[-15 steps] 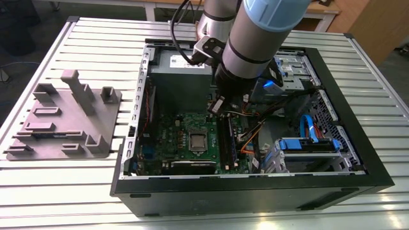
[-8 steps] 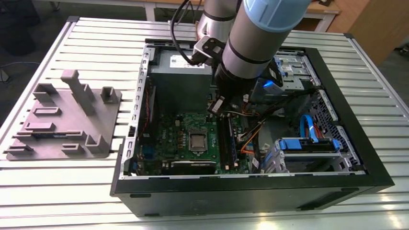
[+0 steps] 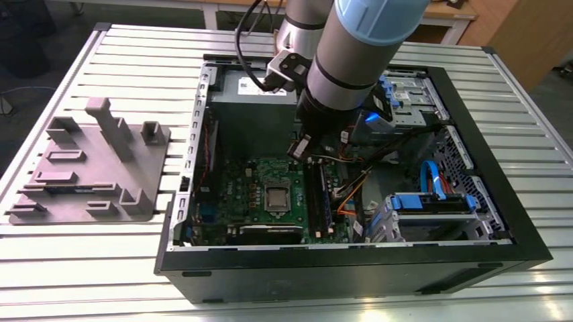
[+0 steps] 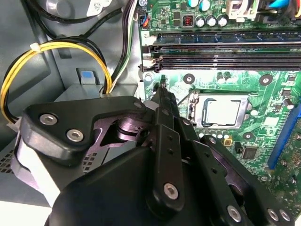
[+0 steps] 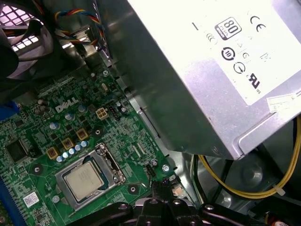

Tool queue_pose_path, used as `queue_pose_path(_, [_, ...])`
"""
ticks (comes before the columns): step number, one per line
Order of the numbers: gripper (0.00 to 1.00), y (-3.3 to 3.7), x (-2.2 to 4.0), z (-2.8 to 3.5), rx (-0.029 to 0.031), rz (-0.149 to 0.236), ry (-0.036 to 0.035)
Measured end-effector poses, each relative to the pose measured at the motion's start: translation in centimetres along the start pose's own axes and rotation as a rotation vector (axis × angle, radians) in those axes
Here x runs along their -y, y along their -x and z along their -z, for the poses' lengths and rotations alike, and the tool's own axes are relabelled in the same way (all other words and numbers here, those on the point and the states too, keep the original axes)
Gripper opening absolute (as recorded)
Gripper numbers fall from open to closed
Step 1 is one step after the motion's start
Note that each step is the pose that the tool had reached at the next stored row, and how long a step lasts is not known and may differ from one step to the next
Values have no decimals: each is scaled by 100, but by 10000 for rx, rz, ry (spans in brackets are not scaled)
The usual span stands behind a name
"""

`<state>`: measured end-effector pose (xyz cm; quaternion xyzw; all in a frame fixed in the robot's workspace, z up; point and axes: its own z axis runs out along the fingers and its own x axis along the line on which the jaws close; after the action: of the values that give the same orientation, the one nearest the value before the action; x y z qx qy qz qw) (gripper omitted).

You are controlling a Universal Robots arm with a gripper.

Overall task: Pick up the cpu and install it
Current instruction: 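Install the first cpu locking lever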

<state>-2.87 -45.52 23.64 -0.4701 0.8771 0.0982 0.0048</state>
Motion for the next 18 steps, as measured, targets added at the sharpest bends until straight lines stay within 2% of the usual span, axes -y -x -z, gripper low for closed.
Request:
queue_pose_path(2, [10,-2,1,-1,-7,6,-3])
queue_pose_path(4, [10,-9,4,1,-52,4,-33])
queue_pose_path(9, [10,-23,14,4,-280,-17,-187])
queue_pose_path(13, [10,-50,31,10,-412,-31,-276])
queue_pose_path(16, [10,-68,43,13,-556,-46,-373])
queue_pose_path(18, [10,-76,48,16,-617,-52,-412])
